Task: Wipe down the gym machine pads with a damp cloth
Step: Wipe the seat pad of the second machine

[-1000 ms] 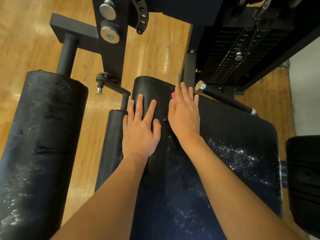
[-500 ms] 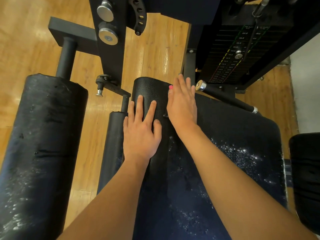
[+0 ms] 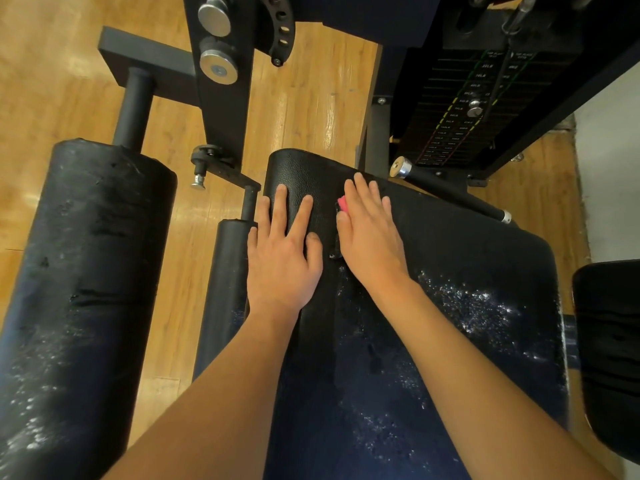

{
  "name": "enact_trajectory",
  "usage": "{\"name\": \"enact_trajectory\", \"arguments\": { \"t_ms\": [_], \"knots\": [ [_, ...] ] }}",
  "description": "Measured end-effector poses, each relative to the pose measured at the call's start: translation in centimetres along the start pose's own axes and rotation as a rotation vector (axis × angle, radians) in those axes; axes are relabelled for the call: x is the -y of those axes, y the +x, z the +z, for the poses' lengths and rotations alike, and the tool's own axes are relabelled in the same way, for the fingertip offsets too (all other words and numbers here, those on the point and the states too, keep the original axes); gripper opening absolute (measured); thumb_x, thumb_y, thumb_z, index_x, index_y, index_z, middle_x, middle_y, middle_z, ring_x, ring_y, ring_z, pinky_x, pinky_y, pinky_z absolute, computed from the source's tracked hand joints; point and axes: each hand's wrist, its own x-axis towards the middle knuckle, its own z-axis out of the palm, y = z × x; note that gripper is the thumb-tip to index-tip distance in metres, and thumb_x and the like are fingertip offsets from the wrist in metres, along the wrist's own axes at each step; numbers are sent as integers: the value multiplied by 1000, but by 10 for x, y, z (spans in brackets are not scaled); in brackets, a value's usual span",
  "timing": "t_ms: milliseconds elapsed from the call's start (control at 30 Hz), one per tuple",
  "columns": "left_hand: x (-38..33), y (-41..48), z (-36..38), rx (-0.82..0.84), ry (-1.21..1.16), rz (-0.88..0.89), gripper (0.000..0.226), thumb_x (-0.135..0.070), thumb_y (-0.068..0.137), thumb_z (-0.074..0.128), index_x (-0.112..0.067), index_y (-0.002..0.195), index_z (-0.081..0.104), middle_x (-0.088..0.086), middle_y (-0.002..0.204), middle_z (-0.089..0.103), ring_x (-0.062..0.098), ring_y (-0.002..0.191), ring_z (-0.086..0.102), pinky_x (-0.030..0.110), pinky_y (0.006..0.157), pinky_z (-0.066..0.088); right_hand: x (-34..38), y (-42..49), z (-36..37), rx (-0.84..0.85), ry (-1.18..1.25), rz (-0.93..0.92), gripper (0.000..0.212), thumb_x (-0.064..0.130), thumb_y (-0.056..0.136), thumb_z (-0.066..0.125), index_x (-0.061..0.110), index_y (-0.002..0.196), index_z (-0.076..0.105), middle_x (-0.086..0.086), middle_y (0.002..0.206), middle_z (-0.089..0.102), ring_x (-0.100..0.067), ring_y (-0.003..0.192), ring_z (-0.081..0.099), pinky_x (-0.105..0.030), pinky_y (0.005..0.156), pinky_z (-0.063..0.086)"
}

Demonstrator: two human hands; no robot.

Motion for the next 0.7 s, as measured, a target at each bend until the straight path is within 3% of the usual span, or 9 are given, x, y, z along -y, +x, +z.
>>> {"name": "enact_trajectory", "arguments": {
  "t_ms": [200,700],
  "knots": [
    [1,2,0,-1,-3,6,56,-37,103,34,-31,159,34,3,171,15,29,158,7,57,118,31,8,14,-1,-56,2,34,52,29,112,30,13,161,24,-4,171,16,-22,159,4,-39,128,1],
    [0,2,-3,7,-6,2,57,-40,104,32,-32,160,32,3,172,13,28,158,6,56,120,28,9,-24,8,-58,-44,97,55,31,111,30,16,163,20,-4,172,9,-23,159,3,-38,128,-1]
  ]
}}
